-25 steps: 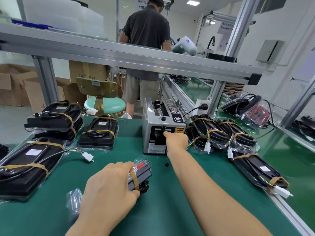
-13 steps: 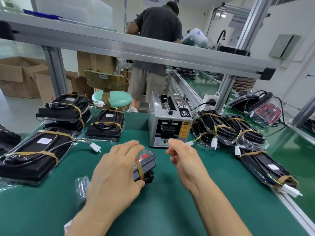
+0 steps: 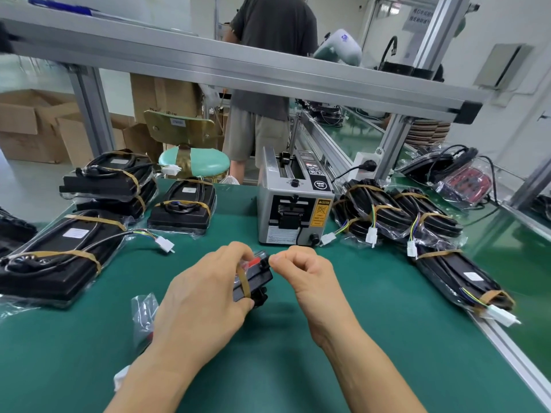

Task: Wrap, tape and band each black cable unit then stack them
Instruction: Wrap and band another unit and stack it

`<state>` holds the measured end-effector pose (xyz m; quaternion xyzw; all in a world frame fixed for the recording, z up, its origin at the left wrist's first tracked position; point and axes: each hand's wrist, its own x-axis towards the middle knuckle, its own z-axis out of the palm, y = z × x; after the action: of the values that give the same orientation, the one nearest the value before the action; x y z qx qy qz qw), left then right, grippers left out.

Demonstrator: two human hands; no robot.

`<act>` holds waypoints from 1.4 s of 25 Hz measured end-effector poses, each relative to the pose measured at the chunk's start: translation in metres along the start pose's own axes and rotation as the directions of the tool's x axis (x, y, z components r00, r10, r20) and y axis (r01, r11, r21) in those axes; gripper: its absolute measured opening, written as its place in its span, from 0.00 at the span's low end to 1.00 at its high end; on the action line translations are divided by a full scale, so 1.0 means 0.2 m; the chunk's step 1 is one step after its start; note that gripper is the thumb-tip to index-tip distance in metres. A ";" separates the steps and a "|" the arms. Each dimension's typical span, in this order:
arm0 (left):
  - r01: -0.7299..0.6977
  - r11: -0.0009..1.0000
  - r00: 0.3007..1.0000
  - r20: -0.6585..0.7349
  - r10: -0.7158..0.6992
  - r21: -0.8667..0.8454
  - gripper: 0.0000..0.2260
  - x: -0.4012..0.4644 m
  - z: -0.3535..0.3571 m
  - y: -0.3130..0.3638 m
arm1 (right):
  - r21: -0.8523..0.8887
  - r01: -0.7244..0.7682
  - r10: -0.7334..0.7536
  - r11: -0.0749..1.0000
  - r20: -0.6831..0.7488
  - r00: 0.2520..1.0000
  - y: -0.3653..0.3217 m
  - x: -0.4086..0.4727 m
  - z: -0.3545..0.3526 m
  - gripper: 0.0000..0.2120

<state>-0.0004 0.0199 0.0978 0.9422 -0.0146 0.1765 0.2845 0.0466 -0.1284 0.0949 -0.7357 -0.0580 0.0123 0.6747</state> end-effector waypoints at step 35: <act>-0.051 0.998 0.999 0.006 0.051 0.022 0.22 0.00 -0.01 0.02 | -0.279 0.076 -0.108 0.957 -0.102 0.989 0.04 0.00 0.06 0.10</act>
<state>-0.0020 0.0173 0.1024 0.9451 -0.0374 0.1812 0.2695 0.0458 -0.1181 0.0867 -0.8179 -0.0540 -0.0702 0.5685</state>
